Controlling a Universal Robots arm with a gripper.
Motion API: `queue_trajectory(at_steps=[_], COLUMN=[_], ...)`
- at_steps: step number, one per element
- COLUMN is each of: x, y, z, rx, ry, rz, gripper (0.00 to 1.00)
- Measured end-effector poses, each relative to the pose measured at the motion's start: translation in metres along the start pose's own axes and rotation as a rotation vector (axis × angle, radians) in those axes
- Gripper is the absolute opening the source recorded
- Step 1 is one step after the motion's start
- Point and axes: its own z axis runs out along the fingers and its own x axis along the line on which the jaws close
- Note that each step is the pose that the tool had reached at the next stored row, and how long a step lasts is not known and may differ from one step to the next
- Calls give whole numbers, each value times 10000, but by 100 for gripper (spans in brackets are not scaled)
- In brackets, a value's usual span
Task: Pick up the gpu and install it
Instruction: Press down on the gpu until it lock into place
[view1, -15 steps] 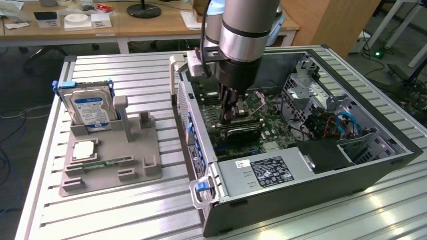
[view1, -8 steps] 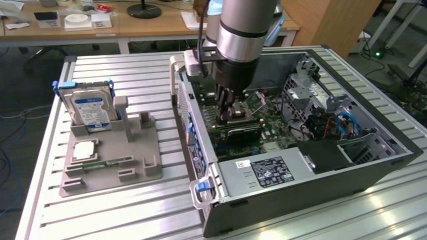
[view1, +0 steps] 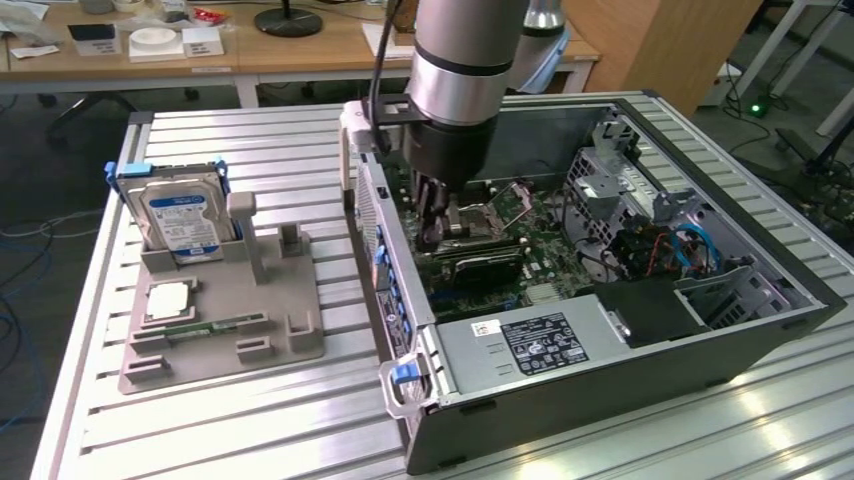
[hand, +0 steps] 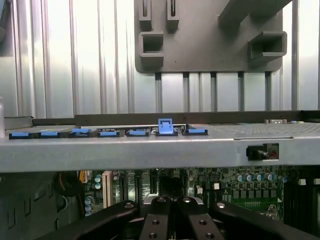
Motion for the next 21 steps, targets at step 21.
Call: queue_trajectory(at_steps=[21], x=[-36], y=[-63], z=[159], rx=[-2], ry=[19], rz=[-115], gripper=[10])
